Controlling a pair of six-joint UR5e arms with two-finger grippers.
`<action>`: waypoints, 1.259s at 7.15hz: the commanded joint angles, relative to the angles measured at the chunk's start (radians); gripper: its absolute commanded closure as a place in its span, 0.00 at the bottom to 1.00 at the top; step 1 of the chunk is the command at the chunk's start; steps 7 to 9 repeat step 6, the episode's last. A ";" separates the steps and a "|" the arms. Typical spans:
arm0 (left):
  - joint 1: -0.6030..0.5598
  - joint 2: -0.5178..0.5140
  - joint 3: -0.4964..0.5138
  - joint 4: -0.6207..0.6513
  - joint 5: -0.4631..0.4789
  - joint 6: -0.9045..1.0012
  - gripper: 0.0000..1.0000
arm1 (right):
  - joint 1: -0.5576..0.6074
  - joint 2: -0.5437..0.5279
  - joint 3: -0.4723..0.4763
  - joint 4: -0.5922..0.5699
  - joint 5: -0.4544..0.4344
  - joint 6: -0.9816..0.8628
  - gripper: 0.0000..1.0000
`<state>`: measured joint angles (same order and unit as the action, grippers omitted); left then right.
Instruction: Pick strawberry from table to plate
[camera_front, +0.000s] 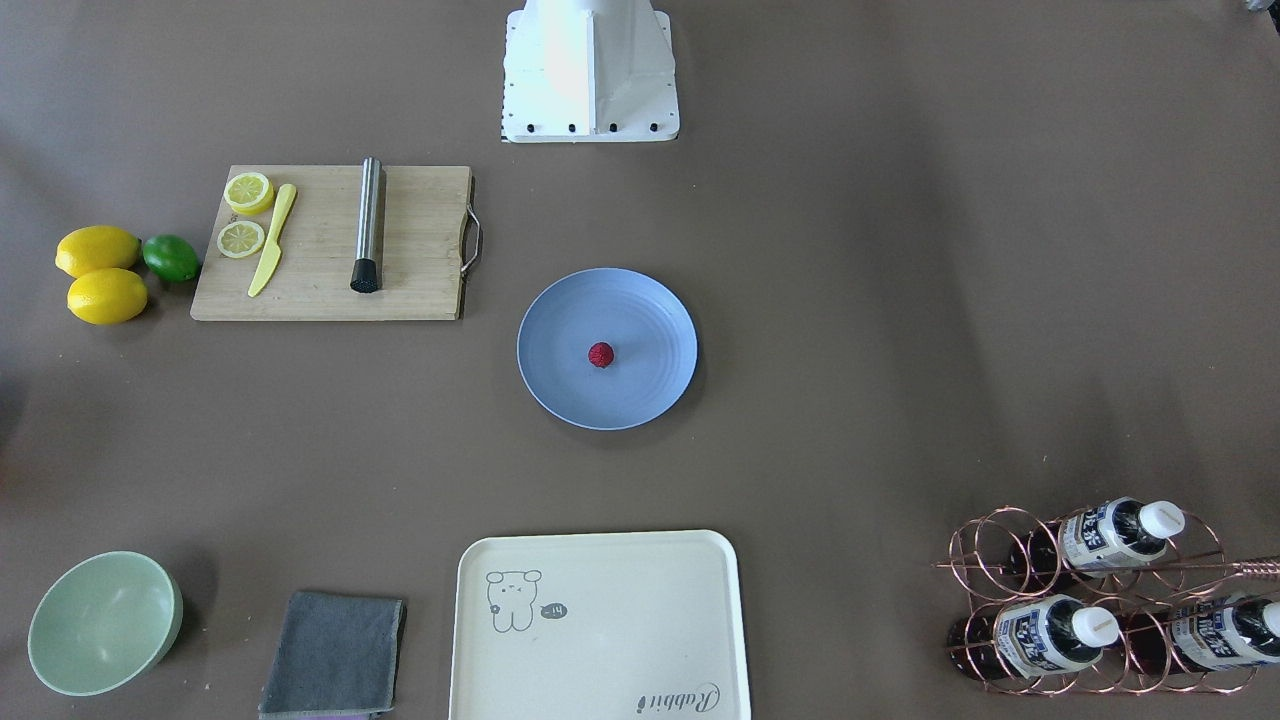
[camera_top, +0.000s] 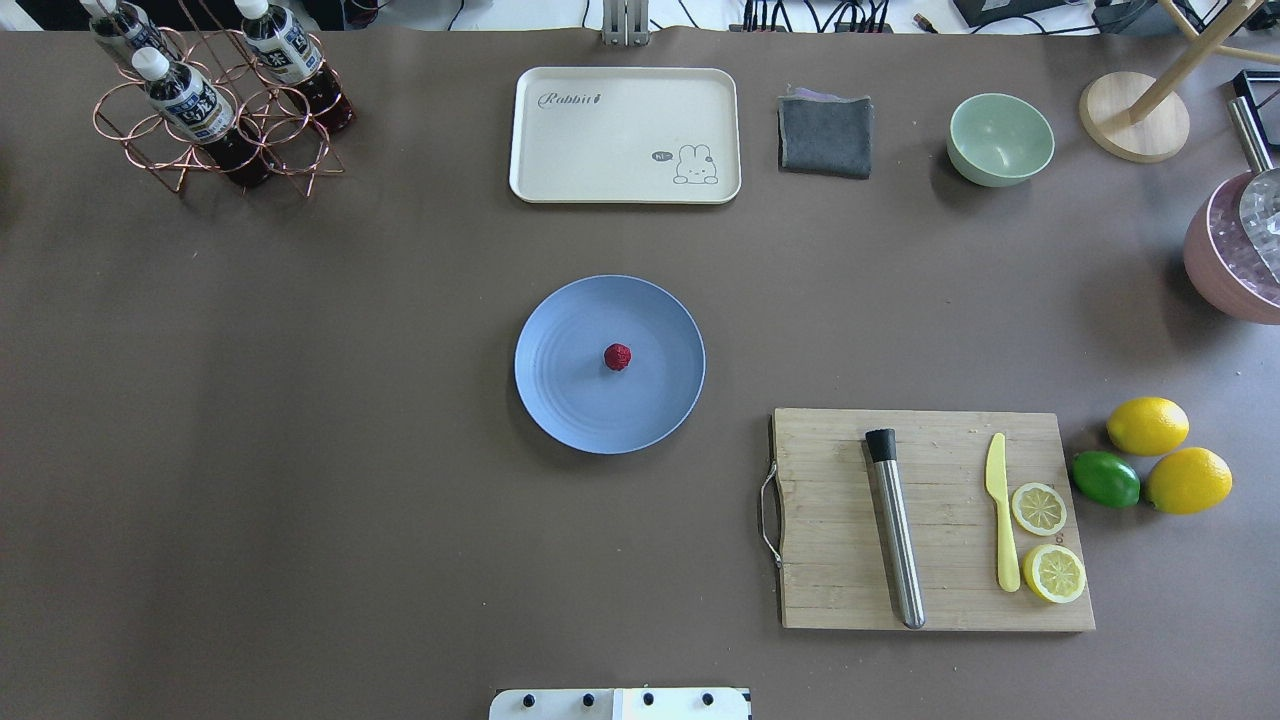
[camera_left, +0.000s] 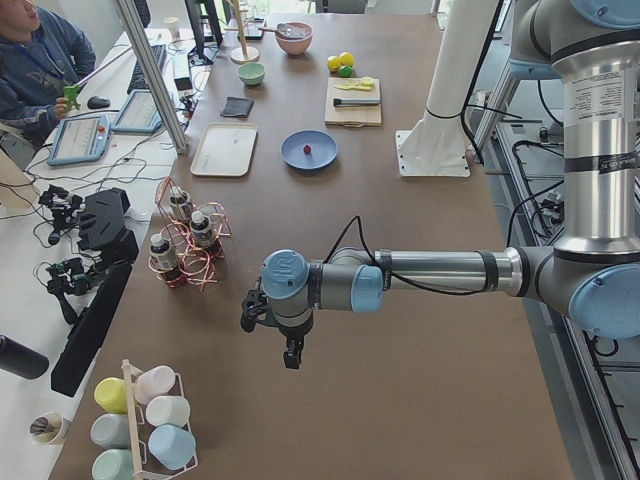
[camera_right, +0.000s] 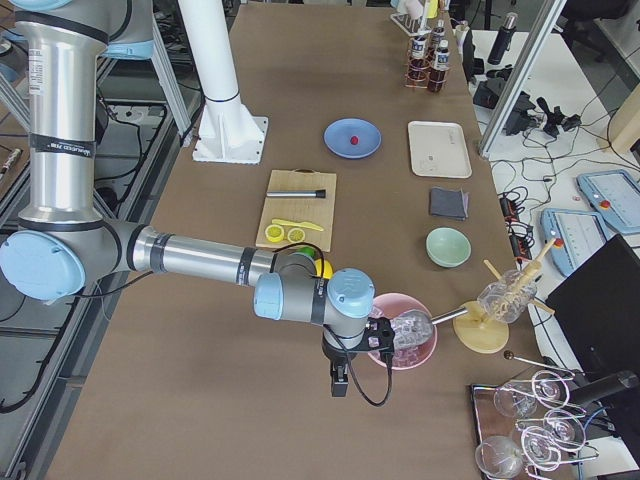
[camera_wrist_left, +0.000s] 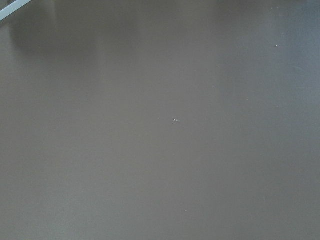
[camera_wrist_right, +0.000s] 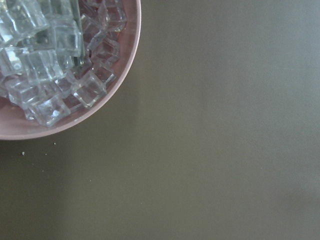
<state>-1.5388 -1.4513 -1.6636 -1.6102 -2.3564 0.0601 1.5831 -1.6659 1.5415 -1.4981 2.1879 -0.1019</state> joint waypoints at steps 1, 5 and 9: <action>0.000 0.012 0.001 0.000 0.000 0.001 0.01 | 0.000 0.000 0.002 0.001 0.001 -0.001 0.00; -0.003 0.012 -0.004 0.000 -0.001 0.000 0.01 | 0.000 0.001 0.005 0.001 0.013 -0.002 0.00; -0.003 0.008 -0.001 0.000 0.000 -0.002 0.01 | 0.000 0.001 0.006 0.001 0.013 -0.002 0.00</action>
